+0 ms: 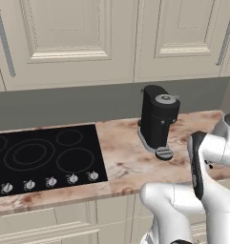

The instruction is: Pick up the tongs from the counter and place them near the plate next to the oven.

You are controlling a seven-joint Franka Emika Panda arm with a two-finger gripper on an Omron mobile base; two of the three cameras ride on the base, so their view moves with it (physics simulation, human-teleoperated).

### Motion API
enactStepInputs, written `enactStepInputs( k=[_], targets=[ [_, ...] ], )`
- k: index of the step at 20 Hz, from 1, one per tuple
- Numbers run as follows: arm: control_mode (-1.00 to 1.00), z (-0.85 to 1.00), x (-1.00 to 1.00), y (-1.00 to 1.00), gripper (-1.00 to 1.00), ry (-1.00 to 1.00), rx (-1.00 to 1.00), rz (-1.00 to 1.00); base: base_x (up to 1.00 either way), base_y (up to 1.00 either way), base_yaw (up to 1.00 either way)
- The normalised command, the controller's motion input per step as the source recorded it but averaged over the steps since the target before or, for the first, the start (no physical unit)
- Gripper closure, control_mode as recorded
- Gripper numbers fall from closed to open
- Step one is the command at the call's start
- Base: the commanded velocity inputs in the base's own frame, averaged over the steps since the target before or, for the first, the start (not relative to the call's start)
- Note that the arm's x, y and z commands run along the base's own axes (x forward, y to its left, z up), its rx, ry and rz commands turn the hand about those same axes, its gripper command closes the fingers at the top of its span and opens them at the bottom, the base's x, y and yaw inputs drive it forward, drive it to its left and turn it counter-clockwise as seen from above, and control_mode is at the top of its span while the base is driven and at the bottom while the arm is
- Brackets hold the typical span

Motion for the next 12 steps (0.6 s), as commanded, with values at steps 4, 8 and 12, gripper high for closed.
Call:
enactStepInputs(
  k=[4, 8, 12],
  targets=[
    [-1.0, 0.75, -0.46, 0.31, -1.0, -0.17, -0.22, 0.01, 0.0, 0.0, 0.0],
    [-1.0, 0.72, -0.47, 0.29, -1.0, -0.18, -0.22, 0.0, 0.0, 0.0, 0.0],
    [-1.0, 0.77, -0.43, 0.26, -1.0, -0.18, -0.22, 0.0, 0.0, 0.0, 0.0]
  ],
)
